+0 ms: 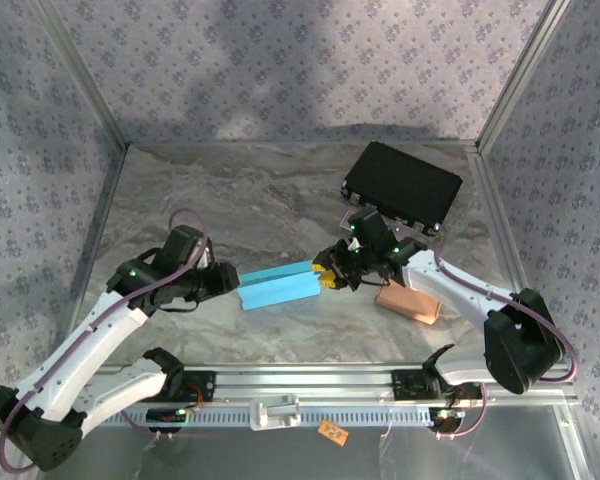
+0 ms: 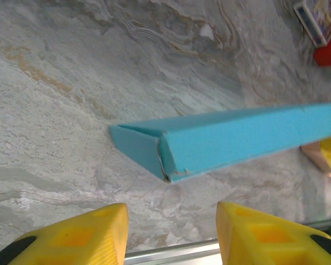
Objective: Fold the paper box
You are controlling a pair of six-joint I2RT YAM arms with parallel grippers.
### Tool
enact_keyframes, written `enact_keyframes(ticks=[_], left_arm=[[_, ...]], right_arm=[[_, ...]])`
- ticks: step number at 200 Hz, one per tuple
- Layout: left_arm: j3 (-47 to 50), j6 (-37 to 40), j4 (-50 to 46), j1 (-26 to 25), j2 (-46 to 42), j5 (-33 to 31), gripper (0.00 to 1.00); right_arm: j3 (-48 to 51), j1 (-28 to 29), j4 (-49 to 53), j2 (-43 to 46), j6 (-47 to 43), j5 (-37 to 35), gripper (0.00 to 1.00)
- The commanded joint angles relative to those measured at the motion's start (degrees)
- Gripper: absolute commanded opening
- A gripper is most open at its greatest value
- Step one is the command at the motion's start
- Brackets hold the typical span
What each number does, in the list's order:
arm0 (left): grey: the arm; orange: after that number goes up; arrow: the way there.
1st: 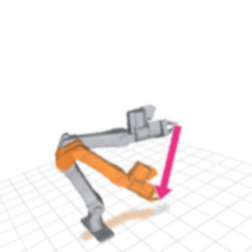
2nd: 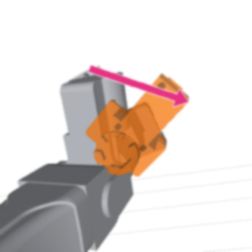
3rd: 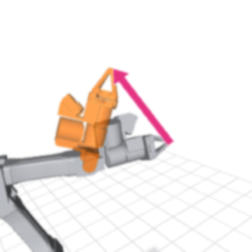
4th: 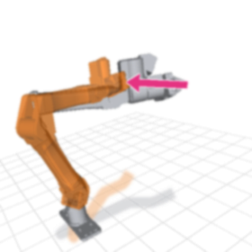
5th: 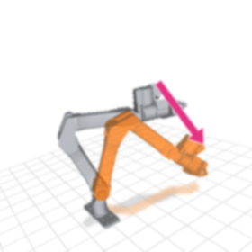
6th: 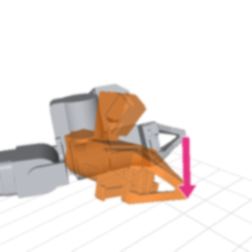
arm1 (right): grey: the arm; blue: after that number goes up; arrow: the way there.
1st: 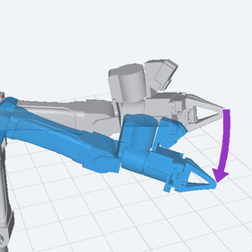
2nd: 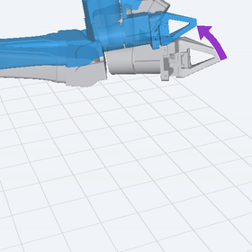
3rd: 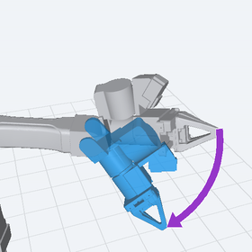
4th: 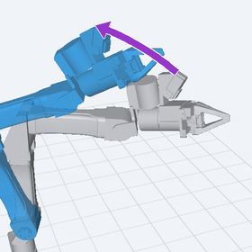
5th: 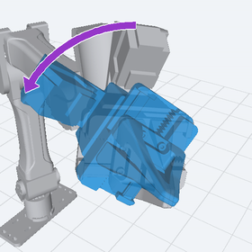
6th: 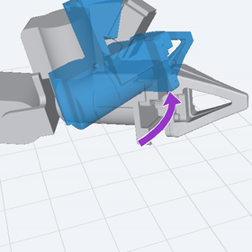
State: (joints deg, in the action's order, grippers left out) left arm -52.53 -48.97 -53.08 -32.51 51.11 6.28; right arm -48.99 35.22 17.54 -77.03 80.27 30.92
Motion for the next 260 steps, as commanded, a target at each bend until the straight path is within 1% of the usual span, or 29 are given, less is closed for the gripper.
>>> enact_keyframes(ticks=[1,27,43,77,124,152,212,239,260], left_arm=[[2.05,-4.45,3.62,2.93,-0.29,3.32,0.46],[4.59,-6.20,6.35,5.21,0.19,6.82,0.44],[6.22,-6.98,8.66,5.35,0.13,8.04,0.42],[8.62,-7.81,10.95,5.35,0.04,9.09,0.41],[13.39,-7.19,9.72,5.35,-0.75,8.84,0.35],[14.15,-6.21,6.18,5.35,0.72,7.78,0.30],[13.36,-5.85,7.06,5.27,1.79,8.27,0.28],[12.64,-5.87,8.13,4.26,1.45,8.39,0.27],[12.28,-6.59,8.96,1.26,0.80,7.75,0.27]], right_arm=[[2.44,-0.20,7.29,-2.11,-0.69,-2.69,0.34],[2.28,-0.29,7.40,-2.15,-0.80,-2.62,0.33],[2.06,-0.28,7.50,-2.14,-0.81,-2.60,0.33],[2.14,-0.24,7.49,-2.35,-0.87,-2.49,0.33],[2.07,-0.37,7.51,-2.71,-0.84,-2.47,0.31],[2.06,-0.35,7.95,-2.81,-0.99,-2.49,0.30],[0.76,-0.42,11.10,-2.77,-1.92,-3.18,0.27],[-0.20,-0.51,13.24,-2.74,-3.63,-3.56,0.27],[-1.56,-0.81,16.59,-1.97,-8.66,-3.64,0.25]])
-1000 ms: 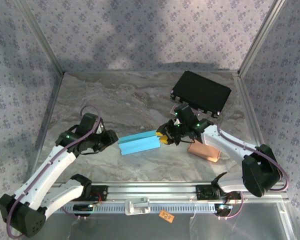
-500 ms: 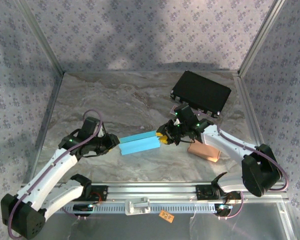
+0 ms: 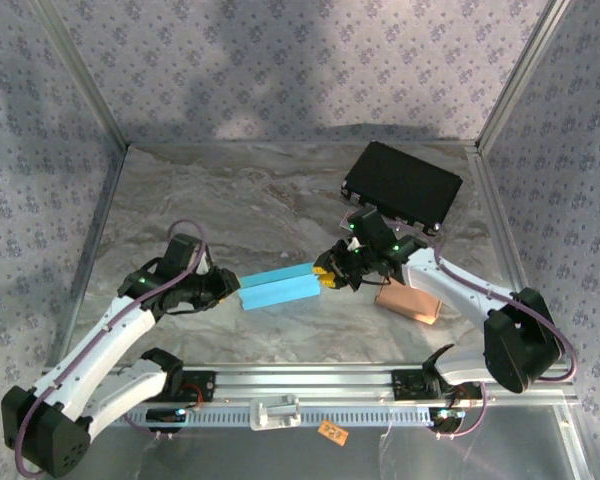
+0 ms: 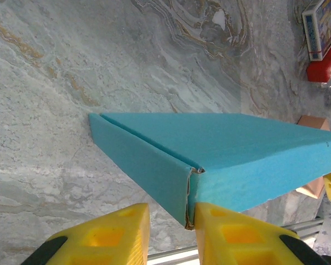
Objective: Fold the paper box
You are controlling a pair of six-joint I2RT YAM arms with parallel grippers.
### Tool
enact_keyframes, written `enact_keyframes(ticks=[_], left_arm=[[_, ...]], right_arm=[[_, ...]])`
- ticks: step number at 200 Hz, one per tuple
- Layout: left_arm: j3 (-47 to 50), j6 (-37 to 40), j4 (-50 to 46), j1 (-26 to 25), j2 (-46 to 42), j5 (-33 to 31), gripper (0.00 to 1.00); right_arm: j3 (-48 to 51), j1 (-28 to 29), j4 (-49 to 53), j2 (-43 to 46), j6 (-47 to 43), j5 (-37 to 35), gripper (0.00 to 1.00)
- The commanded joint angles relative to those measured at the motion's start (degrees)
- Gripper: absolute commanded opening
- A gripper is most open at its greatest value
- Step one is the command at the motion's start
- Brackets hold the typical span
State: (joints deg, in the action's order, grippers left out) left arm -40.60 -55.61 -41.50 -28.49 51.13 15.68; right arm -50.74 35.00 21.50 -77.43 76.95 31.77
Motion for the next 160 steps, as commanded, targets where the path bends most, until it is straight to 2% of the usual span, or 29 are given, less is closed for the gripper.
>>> enact_keyframes(ticks=[1,28,73,94,118,141,160], left_arm=[[0.43,0.02,-2.62,-2.91,0.79,-1.72,0.27],[1.59,-2.93,-2.69,-8.27,-1.75,-4.65,0.27],[7.19,-10.58,0.26,-15.96,-7.03,-5.92,0.26],[9.23,-12.64,2.29,-18.31,-5.35,-6.23,0.26],[7.95,-12.59,5.83,-18.26,-2.28,-8.49,0.26],[4.91,-11.95,6.84,-17.66,0.84,-9.74,0.29],[4.36,-11.89,8.91,-17.22,2.77,-10.10,0.31]], right_arm=[[0.15,-0.61,13.41,-1.49,-5.72,-4.51,0.25],[-0.08,-1.85,21.23,2.50,-14.20,-5.94,0.25],[4.67,-2.69,24.93,6.34,-22.25,-2.60,0.23],[7.66,-3.34,21.81,6.12,-22.70,-2.48,0.27],[7.18,-5.04,18.05,0.97,-24.96,-1.00,0.25],[4.57,-4.34,18.72,1.81,-25.43,-4.48,0.38],[6.88,-3.09,12.43,2.67,-19.67,-4.12,0.49]])
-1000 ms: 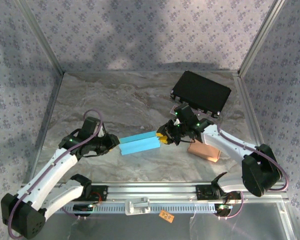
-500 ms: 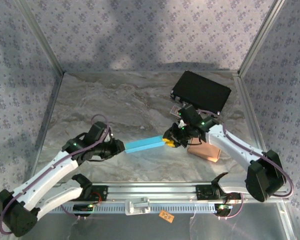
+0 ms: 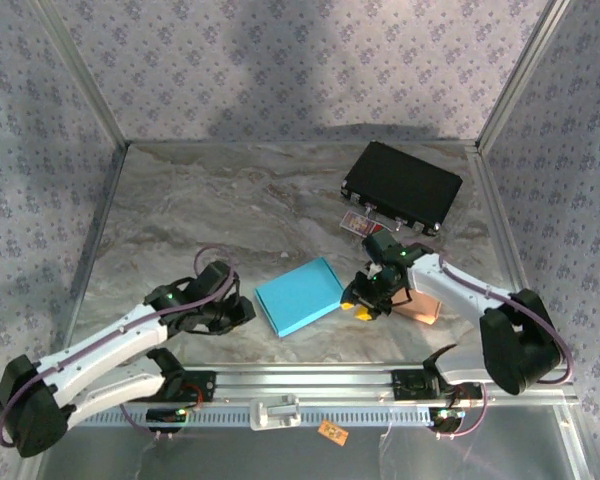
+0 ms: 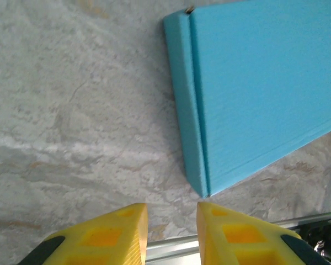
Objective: Fold the paper box
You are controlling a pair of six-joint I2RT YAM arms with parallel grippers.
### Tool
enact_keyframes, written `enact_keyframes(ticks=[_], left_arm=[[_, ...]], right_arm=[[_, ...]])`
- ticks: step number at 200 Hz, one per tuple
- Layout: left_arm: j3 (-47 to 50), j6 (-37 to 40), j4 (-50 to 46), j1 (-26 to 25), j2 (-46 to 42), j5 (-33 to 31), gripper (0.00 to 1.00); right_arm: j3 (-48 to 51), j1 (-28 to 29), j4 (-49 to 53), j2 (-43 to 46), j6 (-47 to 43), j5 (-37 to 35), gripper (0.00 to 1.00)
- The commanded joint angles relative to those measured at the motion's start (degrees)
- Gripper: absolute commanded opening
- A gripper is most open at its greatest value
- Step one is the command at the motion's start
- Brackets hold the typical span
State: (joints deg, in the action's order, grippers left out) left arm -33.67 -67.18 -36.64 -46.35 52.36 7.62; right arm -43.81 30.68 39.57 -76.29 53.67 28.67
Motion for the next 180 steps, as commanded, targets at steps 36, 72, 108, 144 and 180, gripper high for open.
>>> enact_keyframes(ticks=[36,72,108,144,180], left_arm=[[-3.92,0.53,5.75,2.32,2.99,-3.82,0.35],[-5.35,3.70,5.51,6.17,0.67,-3.91,0.39],[-4.88,5.11,4.08,8.62,-1.60,-2.44,0.40],[-3.94,6.54,2.84,11.93,-3.33,-1.72,0.42],[-6.84,11.05,2.01,17.24,-3.56,-1.71,1.00]], right_arm=[[6.90,6.55,-24.67,-1.60,22.68,-1.50,0.69],[8.86,9.12,-40.70,-8.40,35.28,-2.72,0.72],[3.99,9.70,-49.48,-15.12,40.90,-4.89,0.70],[1.45,7.44,-39.55,-13.72,36.51,-2.60,0.67],[-2.44,0.49,-3.94,0.24,13.02,-8.56,0.81]])
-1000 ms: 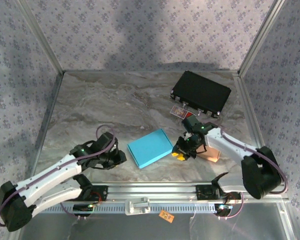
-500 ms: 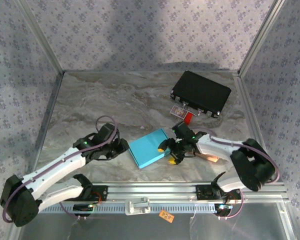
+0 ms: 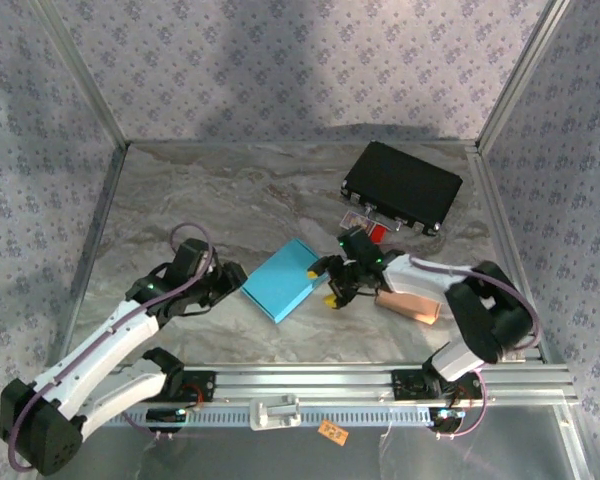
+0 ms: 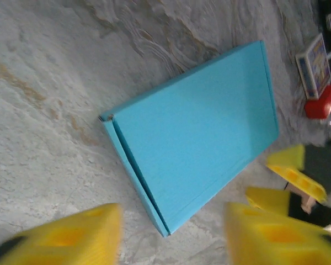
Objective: Fold the paper box
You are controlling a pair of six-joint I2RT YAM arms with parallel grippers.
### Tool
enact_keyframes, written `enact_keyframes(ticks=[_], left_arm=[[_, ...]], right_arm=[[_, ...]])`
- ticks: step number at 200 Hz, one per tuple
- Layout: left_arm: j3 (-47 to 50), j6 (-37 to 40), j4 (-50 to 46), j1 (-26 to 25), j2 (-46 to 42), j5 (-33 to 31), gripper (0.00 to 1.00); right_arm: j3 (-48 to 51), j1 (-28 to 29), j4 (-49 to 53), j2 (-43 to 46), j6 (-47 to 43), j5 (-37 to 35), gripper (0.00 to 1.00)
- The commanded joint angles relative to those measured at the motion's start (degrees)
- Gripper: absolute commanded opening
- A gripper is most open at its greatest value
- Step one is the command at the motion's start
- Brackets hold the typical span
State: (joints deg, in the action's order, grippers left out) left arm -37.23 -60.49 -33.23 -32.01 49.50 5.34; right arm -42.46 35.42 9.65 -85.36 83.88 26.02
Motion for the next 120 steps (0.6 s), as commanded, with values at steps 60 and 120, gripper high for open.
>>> enact_keyframes(ticks=[60,120], left_arm=[[-8.23,18.14,1.50,8.16,-4.25,-20.17,1.00],[8.33,55.09,31.00,12.67,1.69,-42.47,1.00]], right_arm=[[-8.94,-23.07,35.72,38.44,-60.57,-43.96,0.99],[26.14,-26.47,-24.00,35.02,-88.14,-50.23,0.99]])
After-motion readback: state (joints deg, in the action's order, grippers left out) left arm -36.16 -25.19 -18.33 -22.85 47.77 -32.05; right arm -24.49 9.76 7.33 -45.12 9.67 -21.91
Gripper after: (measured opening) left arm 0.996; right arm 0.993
